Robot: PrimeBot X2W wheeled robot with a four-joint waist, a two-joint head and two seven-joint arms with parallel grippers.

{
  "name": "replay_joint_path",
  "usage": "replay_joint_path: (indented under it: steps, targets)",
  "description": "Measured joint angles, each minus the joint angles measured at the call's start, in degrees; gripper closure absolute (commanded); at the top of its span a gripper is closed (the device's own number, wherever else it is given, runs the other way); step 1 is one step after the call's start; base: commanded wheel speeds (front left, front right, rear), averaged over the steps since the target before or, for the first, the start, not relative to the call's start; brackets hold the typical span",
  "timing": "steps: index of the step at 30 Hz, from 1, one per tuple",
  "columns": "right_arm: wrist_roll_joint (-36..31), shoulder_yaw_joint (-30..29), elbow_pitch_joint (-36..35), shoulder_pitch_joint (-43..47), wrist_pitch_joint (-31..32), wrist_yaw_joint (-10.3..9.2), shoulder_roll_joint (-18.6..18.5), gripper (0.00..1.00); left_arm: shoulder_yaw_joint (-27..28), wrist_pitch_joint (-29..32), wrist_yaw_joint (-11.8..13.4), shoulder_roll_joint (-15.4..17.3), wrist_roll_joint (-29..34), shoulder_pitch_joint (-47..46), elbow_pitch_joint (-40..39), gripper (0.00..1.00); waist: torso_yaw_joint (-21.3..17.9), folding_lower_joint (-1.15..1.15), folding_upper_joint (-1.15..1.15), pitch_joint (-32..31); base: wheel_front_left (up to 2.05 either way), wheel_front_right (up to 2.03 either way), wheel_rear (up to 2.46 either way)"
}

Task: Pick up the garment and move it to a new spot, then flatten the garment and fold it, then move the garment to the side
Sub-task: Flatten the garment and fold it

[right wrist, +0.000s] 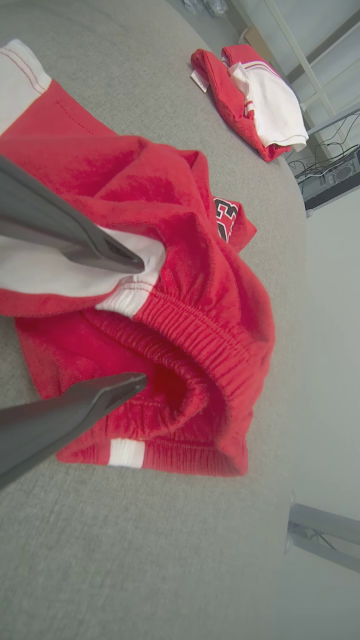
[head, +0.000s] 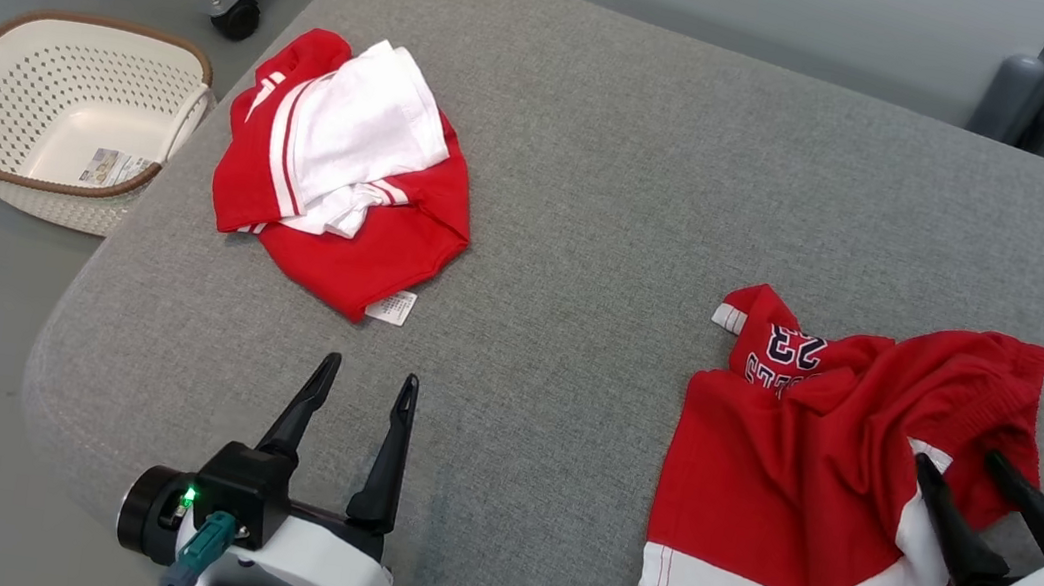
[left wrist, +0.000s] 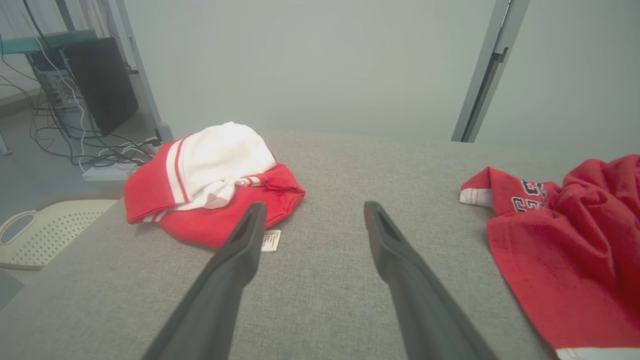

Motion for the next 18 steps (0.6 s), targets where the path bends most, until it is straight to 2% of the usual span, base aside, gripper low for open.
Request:
replay_joint_path:
  steps: [4, 6, 7, 8, 9, 10, 14, 18]
  targets:
    - [1.7, 2.0, 0.8, -1.9, 0.5, 0.0, -1.3, 0.08, 0.5, 0.0, -0.4, -0.5, 0.2, -0.2, 0.7, 0.0, 0.9, 0.0, 0.0, 1.2, 0.0, 0.0, 0.0]
    - [2.6, 3.1, 1.2, -2.7, 1.2, 0.0, -1.9, 0.2, 0.8, -0.1, -0.7, -1.0, 0.6, -0.7, 0.8, 0.0, 0.9, 0.0, 0.0, 1.6, 0.0, 0.0, 0.0]
    - [3.1, 3.5, 1.4, -3.1, 1.3, 0.0, -2.1, 0.29, 1.0, -0.1, -0.8, -1.3, 0.7, -1.0, 0.7, 0.0, 0.9, 0.0, 0.0, 1.8, 0.0, 0.0, 0.0]
    - [3.5, 4.3, 1.4, -3.5, 1.8, -0.01, -2.4, 0.58, 1.2, -0.1, -0.9, -1.5, 0.9, -1.2, 0.6, 0.0, 0.9, 0.0, 0.0, 2.0, 0.0, 0.0, 0.0]
    - [3.7, 4.8, 1.4, -3.9, 1.7, 0.0, -2.6, 0.74, 1.4, -0.1, -1.2, -1.7, 1.1, -1.3, 0.5, 0.0, 0.8, 0.0, 0.0, 2.1, 0.0, 0.0, 0.0]
    - [4.1, 5.1, 1.5, -4.4, 1.7, 0.0, -2.7, 1.0, 1.6, -0.1, -1.3, -1.7, 1.3, -1.3, 0.6, 0.0, 0.8, 0.0, 0.0, 2.3, 0.0, 0.0, 0.0]
    - [5.9, 6.7, 1.0, -5.4, 1.8, 0.0, -3.6, 1.0, 2.3, -0.1, -1.8, -2.2, 2.1, -1.5, 0.5, 0.0, 0.4, 0.0, 0.0, 2.7, 0.0, 0.0, 0.0]
    - [9.5, 7.4, -2.9, -5.3, 2.5, 0.0, -6.0, 1.0, 3.3, -0.2, -2.4, -2.7, 3.0, -1.5, 0.6, 0.0, -0.7, 0.0, 0.0, 2.8, 0.0, 0.0, 0.0]
